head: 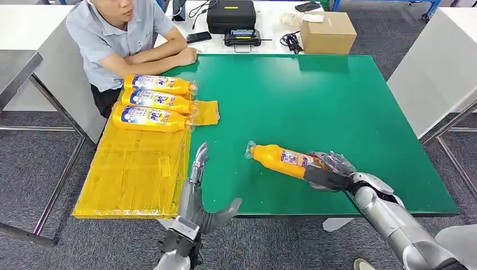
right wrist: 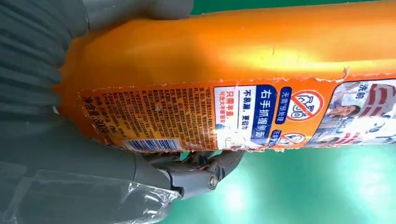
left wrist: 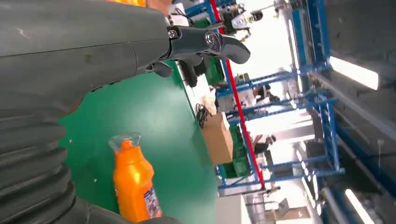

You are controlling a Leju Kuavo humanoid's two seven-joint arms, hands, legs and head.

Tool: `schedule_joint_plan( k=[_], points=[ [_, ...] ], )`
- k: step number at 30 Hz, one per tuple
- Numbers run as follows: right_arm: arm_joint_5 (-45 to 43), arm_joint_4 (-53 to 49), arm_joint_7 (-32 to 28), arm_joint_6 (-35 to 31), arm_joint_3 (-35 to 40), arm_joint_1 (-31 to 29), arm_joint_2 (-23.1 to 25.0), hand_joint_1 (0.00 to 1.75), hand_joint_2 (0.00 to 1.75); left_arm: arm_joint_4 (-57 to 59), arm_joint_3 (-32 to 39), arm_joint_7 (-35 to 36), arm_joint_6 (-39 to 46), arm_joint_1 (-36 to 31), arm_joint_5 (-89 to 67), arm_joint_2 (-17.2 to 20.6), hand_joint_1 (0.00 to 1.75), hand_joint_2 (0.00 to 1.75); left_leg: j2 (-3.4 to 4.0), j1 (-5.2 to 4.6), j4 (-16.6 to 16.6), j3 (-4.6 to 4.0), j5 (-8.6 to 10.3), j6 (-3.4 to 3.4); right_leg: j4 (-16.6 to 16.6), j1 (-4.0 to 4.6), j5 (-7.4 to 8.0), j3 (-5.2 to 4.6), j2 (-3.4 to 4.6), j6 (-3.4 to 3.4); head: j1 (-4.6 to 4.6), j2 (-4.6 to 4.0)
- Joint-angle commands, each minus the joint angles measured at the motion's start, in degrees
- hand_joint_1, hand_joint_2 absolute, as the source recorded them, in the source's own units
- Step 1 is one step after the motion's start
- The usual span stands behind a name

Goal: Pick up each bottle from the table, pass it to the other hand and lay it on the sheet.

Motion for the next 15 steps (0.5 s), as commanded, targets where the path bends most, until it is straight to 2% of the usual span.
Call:
schedule_joint_plan(
  k=[1, 5, 15],
  points=[
    [-0.3, -3.2, 0.7, 0.0, -2.9, 1.4, 1.8, 1.75, 1.75, 1.3, 1.4, -0.5, 0.5, -1.0, 2.0, 0.8, 0.00, 1.75, 0.12, 0.06, 0.0, 0.16, -0.10, -0.14, 0.0, 0.07, -0.07, 0.12, 0.09, -0.16, -0.02, 0.00],
    [-0.3, -3.2, 0.6, -0.1, -2.9, 1.5, 1.8, 1.75, 1.75, 1.3, 1.3, -0.5, 0.5, -0.9, 2.0, 0.8, 0.00, 1.75, 0.10, 0.05, 0.0, 0.12, -0.09, -0.12, 0.0, 0.06, -0.06, 0.11, 0.08, -0.14, -0.02, 0.00],
    [-2.0, -7.7, -0.6, -2.4, -8.5, 3.5, 5.4, 1.75, 1.75, 1.9, 2.9, -2.5, 2.7, -0.6, 3.8, 0.2, 0.00, 1.75, 0.13, 0.03, 0.0, 0.01, -0.07, -0.11, 0.0, 0.04, -0.03, -0.01, 0.12, -0.12, 0.00, 0.00]
  ],
)
